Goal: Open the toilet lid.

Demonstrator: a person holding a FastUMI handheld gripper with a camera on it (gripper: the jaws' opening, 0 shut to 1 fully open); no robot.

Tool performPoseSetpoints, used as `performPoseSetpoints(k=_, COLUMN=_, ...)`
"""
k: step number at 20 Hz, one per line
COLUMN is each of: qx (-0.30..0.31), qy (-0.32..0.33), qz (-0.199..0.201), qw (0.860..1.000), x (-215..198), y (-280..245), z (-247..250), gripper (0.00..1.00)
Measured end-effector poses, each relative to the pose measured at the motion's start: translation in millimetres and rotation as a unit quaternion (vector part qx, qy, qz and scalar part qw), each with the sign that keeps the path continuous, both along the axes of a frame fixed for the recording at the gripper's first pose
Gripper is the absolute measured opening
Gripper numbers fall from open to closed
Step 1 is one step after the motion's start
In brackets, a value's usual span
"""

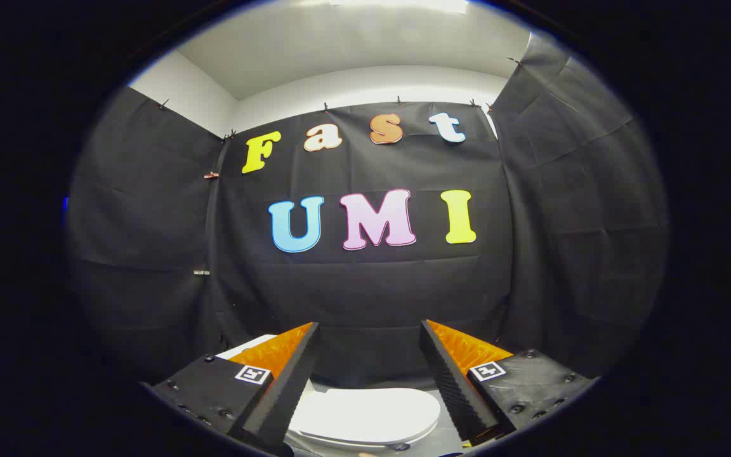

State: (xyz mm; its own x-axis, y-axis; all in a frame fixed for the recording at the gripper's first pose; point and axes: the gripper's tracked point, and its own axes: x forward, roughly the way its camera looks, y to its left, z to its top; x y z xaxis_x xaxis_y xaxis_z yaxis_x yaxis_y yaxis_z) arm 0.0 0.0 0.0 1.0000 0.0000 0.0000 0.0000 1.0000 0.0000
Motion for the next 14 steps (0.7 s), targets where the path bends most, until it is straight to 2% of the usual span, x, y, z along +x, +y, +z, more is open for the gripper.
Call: performPoseSetpoints(k=14, qx=-0.005, qy=-0.016, qz=-0.011, qw=1.0, x=-14, y=-1, z=16, gripper=0.98)
